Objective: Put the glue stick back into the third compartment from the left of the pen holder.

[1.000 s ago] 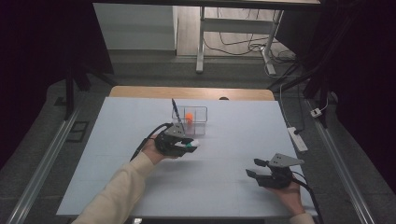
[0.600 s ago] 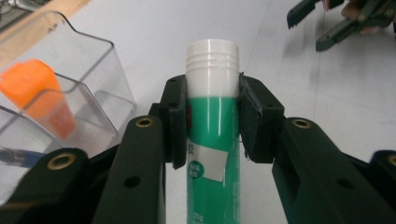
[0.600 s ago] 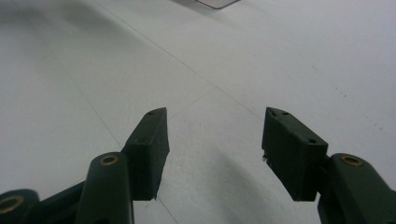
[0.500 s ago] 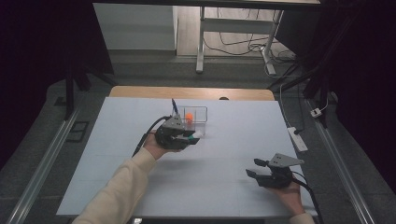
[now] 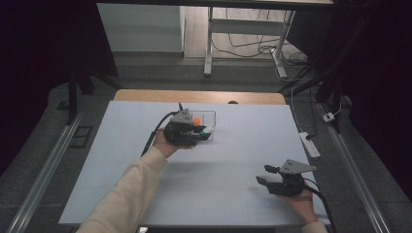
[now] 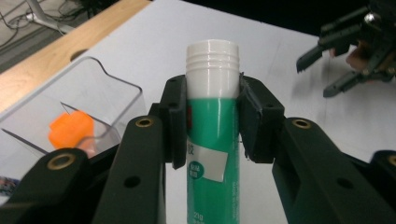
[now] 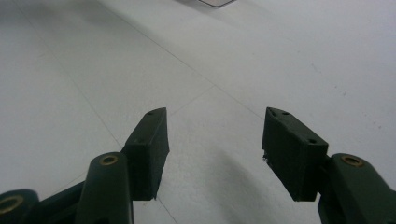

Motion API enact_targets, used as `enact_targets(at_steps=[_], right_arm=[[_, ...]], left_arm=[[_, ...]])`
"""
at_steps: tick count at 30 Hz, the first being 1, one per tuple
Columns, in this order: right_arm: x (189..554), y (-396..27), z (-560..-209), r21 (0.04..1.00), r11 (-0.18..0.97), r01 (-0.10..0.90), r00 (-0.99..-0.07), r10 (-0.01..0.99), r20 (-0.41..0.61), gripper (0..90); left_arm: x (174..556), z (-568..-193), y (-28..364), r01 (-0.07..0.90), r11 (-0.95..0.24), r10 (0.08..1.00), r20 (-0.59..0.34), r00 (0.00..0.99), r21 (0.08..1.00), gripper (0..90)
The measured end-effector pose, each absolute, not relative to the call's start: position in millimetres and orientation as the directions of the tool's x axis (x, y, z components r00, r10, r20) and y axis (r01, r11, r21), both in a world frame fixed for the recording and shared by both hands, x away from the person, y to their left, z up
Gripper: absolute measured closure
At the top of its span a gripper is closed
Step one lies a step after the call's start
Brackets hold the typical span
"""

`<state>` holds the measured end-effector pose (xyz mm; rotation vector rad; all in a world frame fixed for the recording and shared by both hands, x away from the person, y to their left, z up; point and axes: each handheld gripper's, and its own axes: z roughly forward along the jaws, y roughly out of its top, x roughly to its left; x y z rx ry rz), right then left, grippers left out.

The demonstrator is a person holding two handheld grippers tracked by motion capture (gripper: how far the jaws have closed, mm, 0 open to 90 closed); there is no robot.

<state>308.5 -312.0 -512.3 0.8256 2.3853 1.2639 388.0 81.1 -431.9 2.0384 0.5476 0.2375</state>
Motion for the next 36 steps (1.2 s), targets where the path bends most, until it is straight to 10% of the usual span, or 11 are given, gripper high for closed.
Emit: enact_targets(at_steps=[36], right_arm=[[310, -313, -514, 0.829, 0.44, 0.346, -0.781, 0.624, -0.005, 40.6]], left_arm=[[434, -418, 70, 0.318, -0.39, 0.526, -0.074, 0.847, 0.864, 64.7]])
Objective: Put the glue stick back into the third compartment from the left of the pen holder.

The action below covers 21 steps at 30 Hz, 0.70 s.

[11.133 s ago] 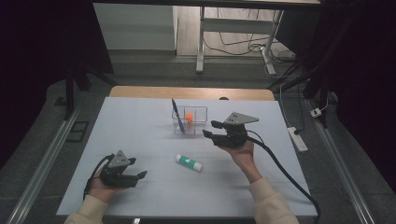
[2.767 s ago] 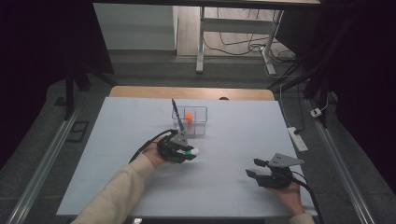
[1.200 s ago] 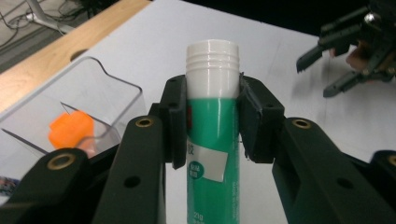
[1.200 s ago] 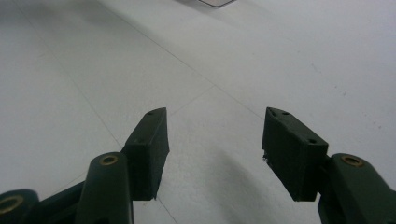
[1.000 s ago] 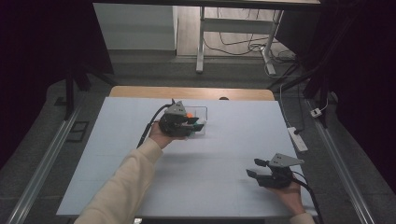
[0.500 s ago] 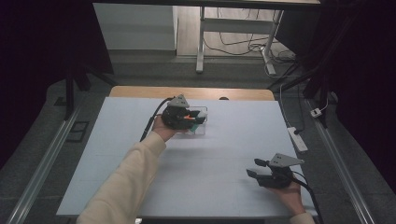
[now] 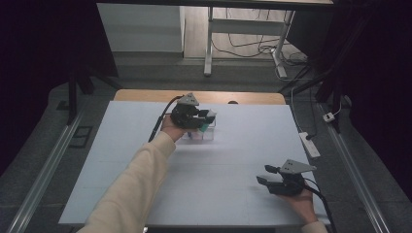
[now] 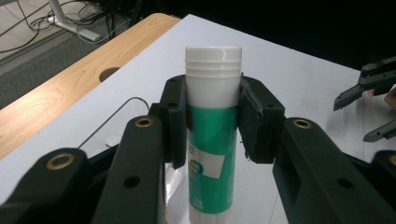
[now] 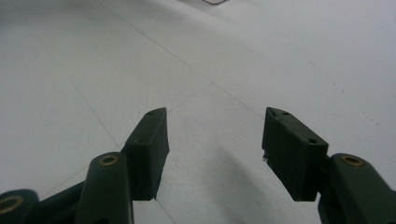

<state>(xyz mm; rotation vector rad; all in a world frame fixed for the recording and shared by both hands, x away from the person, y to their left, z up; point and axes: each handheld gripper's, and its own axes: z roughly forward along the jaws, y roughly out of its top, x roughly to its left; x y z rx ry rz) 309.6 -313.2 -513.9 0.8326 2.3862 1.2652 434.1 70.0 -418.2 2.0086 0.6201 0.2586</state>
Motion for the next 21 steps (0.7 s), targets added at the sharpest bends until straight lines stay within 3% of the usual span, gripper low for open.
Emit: enact_targets(at_steps=[21], right_arm=[[309, -314, -513, 0.829, 0.44, 0.344, -0.78, 0.626, -0.009, 40.2]], left_arm=[[457, -416, 57, 0.33, -0.369, 0.573, -0.067, 0.817, 0.869, 64.7]])
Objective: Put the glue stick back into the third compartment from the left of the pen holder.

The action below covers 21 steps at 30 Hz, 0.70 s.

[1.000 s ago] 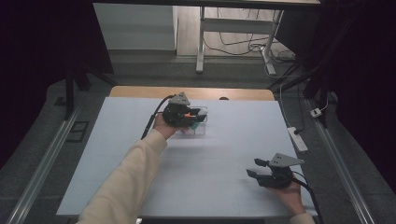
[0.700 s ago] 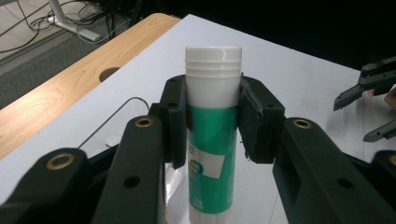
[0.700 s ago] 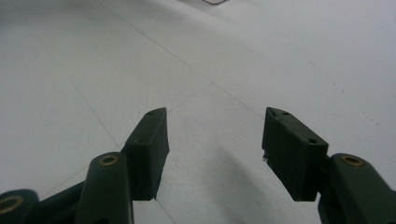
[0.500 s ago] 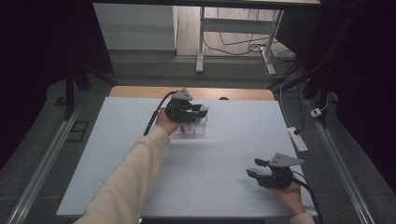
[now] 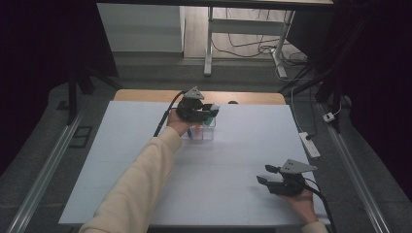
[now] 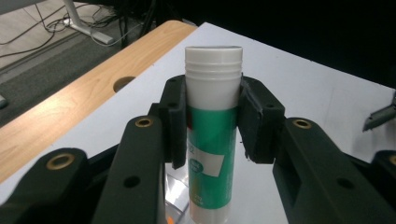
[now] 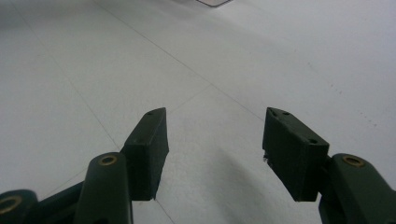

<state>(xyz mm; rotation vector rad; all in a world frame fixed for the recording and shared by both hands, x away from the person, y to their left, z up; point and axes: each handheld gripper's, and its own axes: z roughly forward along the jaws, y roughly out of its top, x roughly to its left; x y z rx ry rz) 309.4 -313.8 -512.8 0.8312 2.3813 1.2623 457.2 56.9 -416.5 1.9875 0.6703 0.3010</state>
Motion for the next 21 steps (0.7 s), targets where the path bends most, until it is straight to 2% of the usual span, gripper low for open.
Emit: enact_targets(at_steps=[11, 21], right_arm=[[309, -314, -512, 0.831, 0.436, 0.345, -0.779, 0.627, -0.005, 40.1], [309, -315, -513, 0.828, 0.439, 0.349, -0.779, 0.627, -0.005, 40.1]], left_arm=[[477, -413, 55, 0.353, -0.34, 0.606, -0.084, 0.791, 0.872, 64.7], [486, -421, 51, 0.369, -0.362, 0.618, -0.076, 0.783, 0.856, 64.8]])
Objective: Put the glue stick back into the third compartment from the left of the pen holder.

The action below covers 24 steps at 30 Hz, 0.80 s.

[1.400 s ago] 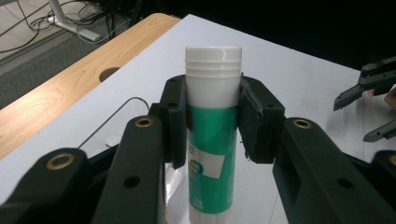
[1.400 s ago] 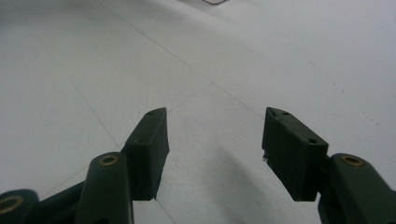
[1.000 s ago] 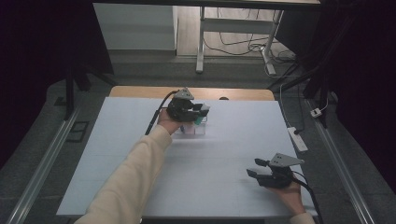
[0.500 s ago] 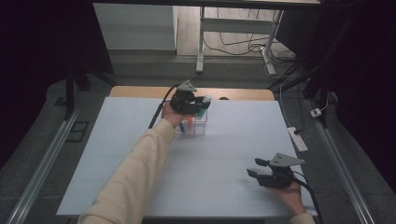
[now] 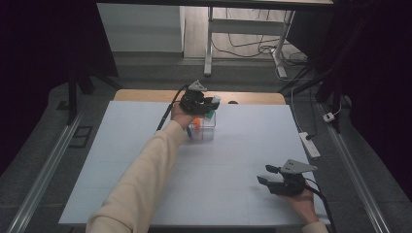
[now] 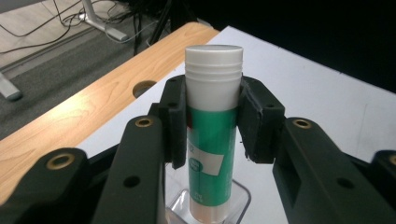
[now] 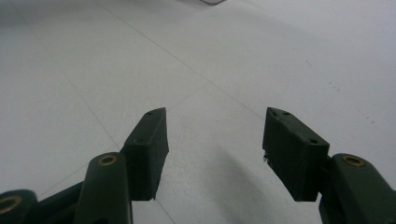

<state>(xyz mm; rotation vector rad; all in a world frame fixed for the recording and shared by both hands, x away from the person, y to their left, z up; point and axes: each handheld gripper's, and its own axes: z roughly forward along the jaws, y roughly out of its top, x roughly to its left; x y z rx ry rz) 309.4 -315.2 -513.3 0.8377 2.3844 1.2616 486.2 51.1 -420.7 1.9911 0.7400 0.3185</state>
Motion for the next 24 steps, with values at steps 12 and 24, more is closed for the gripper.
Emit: enact_targets(at_steps=[12, 24], right_arm=[[309, -315, -514, 0.827, 0.44, 0.35, -0.781, 0.625, -0.002, 40.1], [308, -316, -512, 0.835, 0.429, 0.345, -0.778, 0.628, -0.002, 40.1]], left_arm=[[481, -420, 52, 0.399, -0.383, 0.607, -0.098, 0.788, 0.833, 46.2], [456, -410, 65, 0.368, -0.399, 0.579, -0.08, 0.811, 0.84, 46.1]])
